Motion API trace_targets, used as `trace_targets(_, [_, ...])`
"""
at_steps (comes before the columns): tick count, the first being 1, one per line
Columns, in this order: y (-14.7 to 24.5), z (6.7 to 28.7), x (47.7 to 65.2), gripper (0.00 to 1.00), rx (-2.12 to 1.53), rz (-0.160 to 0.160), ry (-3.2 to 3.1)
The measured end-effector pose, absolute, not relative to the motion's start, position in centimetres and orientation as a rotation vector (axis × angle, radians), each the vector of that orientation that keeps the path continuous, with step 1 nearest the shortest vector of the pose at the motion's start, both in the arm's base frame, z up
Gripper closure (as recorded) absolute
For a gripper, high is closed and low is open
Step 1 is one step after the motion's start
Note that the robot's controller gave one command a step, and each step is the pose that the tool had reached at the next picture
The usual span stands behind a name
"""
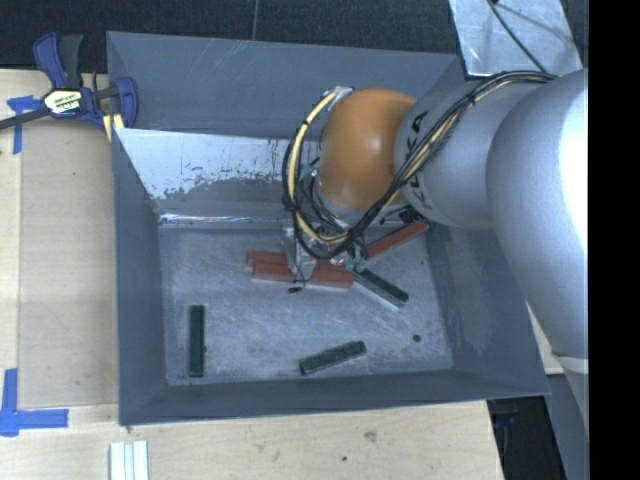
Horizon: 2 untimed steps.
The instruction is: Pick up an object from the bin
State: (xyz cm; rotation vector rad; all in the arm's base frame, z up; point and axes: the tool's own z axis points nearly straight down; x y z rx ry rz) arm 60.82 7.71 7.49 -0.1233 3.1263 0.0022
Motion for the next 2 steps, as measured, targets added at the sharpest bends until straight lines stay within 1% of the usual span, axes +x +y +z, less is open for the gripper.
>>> trace_targets(1, [7.69, 7.25, 60.66, 0.0, -0.124, 0.001, 3.131])
trace_targets(2, [7.71, 7.27, 60.68, 1.0, -0.124, 0.002, 3.13])
